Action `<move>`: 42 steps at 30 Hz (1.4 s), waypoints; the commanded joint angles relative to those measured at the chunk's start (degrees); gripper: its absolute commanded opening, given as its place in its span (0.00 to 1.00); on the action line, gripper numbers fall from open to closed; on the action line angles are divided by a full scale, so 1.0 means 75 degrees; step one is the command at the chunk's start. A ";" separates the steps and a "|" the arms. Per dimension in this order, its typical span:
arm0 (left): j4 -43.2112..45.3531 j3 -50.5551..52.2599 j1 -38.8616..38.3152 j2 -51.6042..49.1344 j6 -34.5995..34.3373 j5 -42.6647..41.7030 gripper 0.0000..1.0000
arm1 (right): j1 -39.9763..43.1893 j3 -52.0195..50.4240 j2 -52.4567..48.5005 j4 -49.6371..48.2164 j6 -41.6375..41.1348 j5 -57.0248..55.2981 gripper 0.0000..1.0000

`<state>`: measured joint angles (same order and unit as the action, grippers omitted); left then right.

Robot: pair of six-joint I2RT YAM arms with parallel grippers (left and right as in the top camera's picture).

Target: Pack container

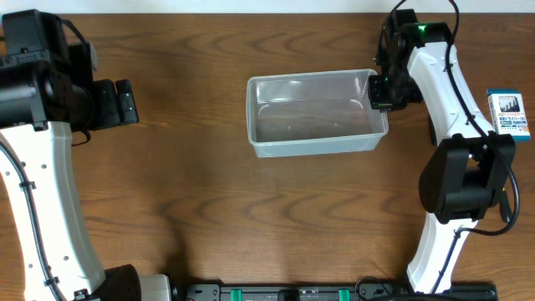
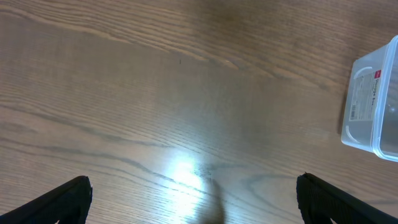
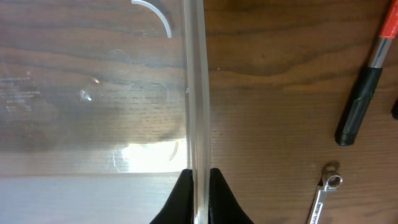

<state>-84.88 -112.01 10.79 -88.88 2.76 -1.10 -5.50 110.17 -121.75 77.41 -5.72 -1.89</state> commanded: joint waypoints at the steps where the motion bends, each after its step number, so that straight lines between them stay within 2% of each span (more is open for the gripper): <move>1: -0.0020 -0.0152 0.0023 -0.0032 -0.0070 0.0006 0.98 | -0.0085 -0.0052 0.0262 0.0032 -0.0207 0.0087 0.01; 13: -0.0020 -0.0152 0.0023 -0.0032 -0.0070 0.0006 0.98 | -0.0041 -0.0052 0.0262 0.0154 -0.0268 0.0111 0.02; 26: -0.0017 -0.0152 0.0023 -0.0032 -0.0070 0.0006 0.98 | -0.0041 -0.0052 0.0259 0.0201 -0.0259 0.0105 0.09; 31: -0.0017 -0.0152 0.0023 -0.0032 -0.0070 0.0006 0.98 | -0.0041 -0.0052 0.0262 0.0219 -0.0262 0.0108 0.15; 42: -0.0020 -0.0152 0.0023 -0.0032 -0.0070 0.0006 0.98 | -0.0041 -0.0052 0.0262 0.0286 -0.0379 0.0111 0.14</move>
<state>-84.88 -112.01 10.79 -88.88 2.79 -1.10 -5.50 110.13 -121.75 79.53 -7.44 -1.06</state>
